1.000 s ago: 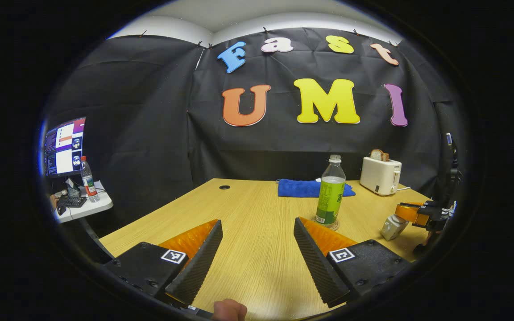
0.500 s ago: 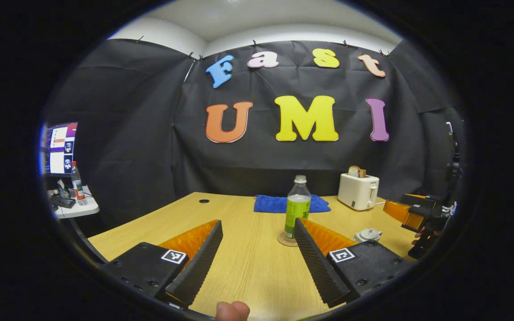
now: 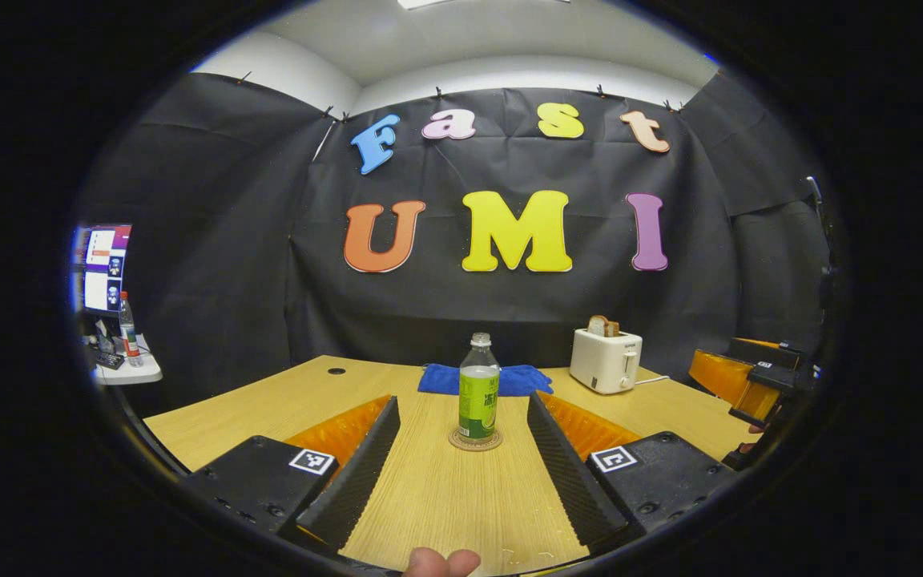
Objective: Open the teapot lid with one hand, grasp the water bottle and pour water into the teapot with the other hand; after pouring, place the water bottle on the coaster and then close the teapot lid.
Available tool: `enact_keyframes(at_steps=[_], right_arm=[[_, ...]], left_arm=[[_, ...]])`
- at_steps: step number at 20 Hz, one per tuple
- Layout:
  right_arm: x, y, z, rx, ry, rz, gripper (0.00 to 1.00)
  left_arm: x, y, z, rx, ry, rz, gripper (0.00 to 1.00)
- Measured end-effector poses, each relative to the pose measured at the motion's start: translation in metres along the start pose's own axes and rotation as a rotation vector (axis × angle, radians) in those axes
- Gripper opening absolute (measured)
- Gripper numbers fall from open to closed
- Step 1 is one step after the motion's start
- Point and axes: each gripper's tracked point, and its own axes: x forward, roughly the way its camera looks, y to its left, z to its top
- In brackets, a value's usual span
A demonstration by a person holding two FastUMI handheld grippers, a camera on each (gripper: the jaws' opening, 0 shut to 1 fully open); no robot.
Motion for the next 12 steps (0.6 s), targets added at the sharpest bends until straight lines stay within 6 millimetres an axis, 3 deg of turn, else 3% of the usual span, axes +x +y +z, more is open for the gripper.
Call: enact_keyframes(at_steps=[1,2,7,12], right_arm=[[-0.006,-0.001,0.000,0.000,-0.003,-0.007,0.96],[-0.011,-0.001,0.000,0.007,-0.002,-0.011,0.92],[-0.032,0.001,0.003,0.019,-0.020,-0.029,0.95],[-0.035,0.015,0.002,-0.008,-0.020,-0.023,0.96]], left_arm=[[-0.002,-0.003,0.001,0.006,-0.007,0.000,1.00],[-0.004,-0.005,0.004,0.012,-0.017,-0.002,1.00],[-0.018,-0.018,0.016,0.054,-0.048,-0.012,1.00],[-0.020,-0.019,0.019,0.067,-0.056,-0.019,0.99]])
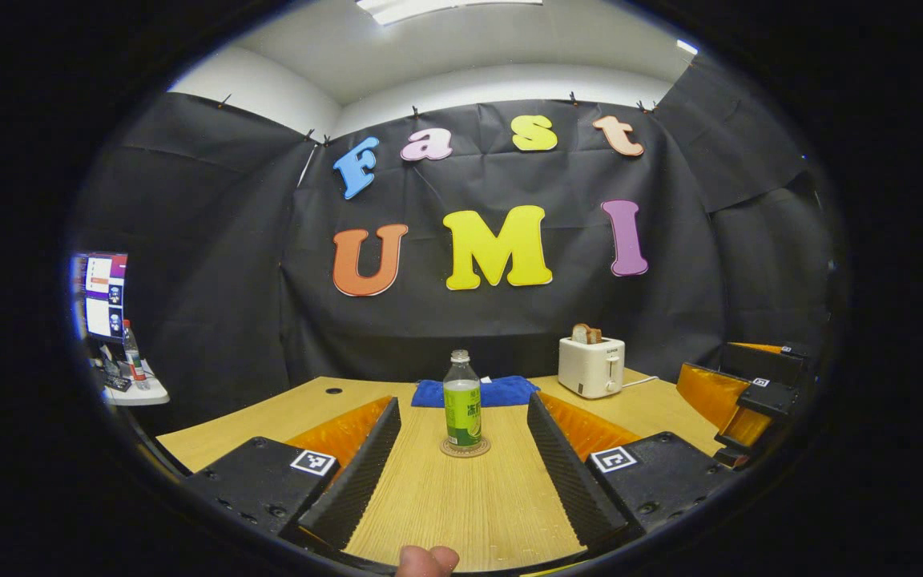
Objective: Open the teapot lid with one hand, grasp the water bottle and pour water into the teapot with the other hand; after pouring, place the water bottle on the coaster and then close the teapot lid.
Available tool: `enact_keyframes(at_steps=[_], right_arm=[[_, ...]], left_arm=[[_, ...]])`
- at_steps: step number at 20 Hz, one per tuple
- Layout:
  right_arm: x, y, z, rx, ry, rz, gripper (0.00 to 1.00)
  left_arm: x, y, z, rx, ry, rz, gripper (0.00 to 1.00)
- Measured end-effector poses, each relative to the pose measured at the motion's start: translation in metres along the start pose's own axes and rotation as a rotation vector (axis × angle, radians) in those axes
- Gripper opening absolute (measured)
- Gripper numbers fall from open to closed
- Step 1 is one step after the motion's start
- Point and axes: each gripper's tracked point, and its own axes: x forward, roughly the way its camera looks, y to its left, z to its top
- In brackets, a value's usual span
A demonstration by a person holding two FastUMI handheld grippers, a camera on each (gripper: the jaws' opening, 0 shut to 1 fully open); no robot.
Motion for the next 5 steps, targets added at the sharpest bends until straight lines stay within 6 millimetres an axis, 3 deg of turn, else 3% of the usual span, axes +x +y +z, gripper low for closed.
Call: enact_keyframes(at_steps=[2,5], right_arm=[[0.002,0.008,0.001,-0.001,0.001,0.011,0.92],[0.004,0.015,0.001,-0.001,-0.004,0.015,0.95]], left_arm=[[0.000,0.005,-0.001,-0.006,0.002,0.008,0.99],[0.003,0.013,-0.004,-0.013,0.009,0.025,0.99]])
